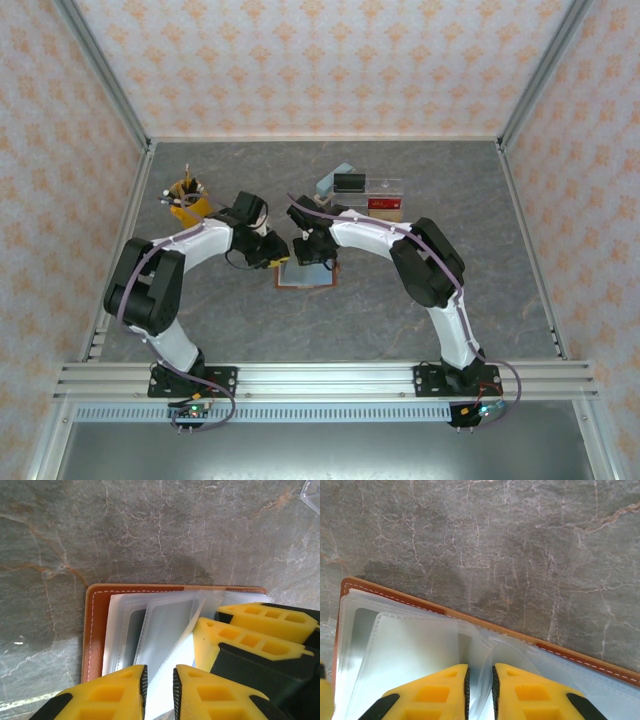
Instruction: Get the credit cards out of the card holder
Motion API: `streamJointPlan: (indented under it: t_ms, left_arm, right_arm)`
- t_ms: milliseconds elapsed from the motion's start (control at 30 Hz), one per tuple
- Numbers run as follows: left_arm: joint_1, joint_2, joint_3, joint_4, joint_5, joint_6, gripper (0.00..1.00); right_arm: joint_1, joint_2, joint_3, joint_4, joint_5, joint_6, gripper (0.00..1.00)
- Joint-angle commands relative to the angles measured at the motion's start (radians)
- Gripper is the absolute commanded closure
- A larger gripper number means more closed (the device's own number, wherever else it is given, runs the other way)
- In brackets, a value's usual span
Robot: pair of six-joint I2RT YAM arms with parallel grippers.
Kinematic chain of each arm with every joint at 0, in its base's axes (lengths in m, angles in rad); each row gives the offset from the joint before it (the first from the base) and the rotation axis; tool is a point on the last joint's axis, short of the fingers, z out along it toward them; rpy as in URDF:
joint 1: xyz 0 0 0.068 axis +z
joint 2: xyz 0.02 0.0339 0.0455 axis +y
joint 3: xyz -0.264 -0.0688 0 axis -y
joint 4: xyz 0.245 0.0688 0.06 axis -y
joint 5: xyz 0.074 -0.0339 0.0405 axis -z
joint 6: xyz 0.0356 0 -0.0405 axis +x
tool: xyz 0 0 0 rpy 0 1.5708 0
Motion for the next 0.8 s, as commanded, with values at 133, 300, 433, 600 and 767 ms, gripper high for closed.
streamJointPlan:
  t_ms: [133,300,433,600,767]
  left_arm:
    - [-0.002,0.039,0.048,0.030,0.045,0.036,0.72]
    - [-0.003,0.066,0.049,0.033,0.044,0.045,0.71]
    - [-0.002,0.089,0.050,0.016,0.052,0.051,0.66]
    - [-0.002,0.091,0.036,0.010,0.101,0.068,0.62]
    - [-0.002,0.085,0.021,0.047,0.158,0.064,0.63]
  right_arm:
    - [0.000,0.038,-0.048,-0.025,-0.019,0.005,0.81]
    - [-0.004,0.033,-0.049,-0.022,-0.022,0.009,0.81]
    - [-0.006,0.018,-0.060,-0.009,-0.026,0.025,0.81]
    - [-0.014,-0.053,-0.098,0.074,-0.045,0.063,0.80]
    - [-0.025,-0.149,-0.141,0.146,-0.032,0.104,0.78]
